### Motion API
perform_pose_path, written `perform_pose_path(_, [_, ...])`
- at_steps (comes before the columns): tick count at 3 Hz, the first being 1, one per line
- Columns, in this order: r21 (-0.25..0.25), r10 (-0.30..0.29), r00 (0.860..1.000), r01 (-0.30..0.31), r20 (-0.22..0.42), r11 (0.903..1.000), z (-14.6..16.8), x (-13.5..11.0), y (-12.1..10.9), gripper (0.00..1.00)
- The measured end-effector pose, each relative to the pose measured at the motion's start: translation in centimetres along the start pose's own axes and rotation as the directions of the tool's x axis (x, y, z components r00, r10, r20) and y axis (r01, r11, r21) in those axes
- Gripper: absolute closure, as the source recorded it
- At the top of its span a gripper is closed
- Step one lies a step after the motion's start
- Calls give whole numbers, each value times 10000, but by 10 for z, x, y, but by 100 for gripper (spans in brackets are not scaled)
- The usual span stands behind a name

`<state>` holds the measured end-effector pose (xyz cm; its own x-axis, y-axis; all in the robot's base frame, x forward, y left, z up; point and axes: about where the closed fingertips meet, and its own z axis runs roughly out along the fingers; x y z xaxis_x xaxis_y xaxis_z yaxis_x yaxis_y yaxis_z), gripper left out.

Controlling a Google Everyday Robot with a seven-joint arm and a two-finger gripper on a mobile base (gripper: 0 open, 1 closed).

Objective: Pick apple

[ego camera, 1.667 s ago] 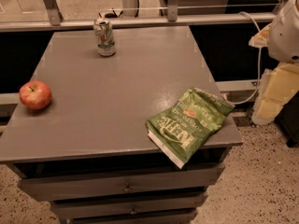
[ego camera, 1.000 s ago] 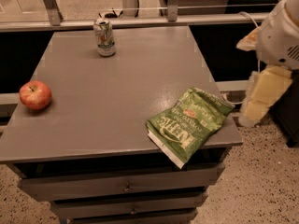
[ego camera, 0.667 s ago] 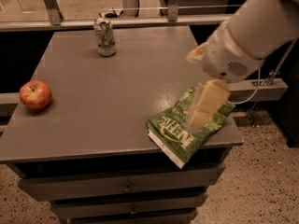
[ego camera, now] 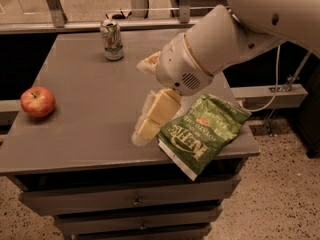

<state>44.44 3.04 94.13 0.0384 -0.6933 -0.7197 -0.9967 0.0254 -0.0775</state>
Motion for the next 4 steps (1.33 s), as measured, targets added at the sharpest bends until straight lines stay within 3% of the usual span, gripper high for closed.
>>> perform_pose_path(1, [-45, -54, 10000, 54, 76, 10000, 6, -3, -2, 0])
perform_pose_path(2, [-299, -372, 9978, 388, 545, 9988, 39, -22, -13, 0])
perform_pose_path(4, [-605, -824, 9809, 943, 1760, 9937, 137, -70, -41, 0])
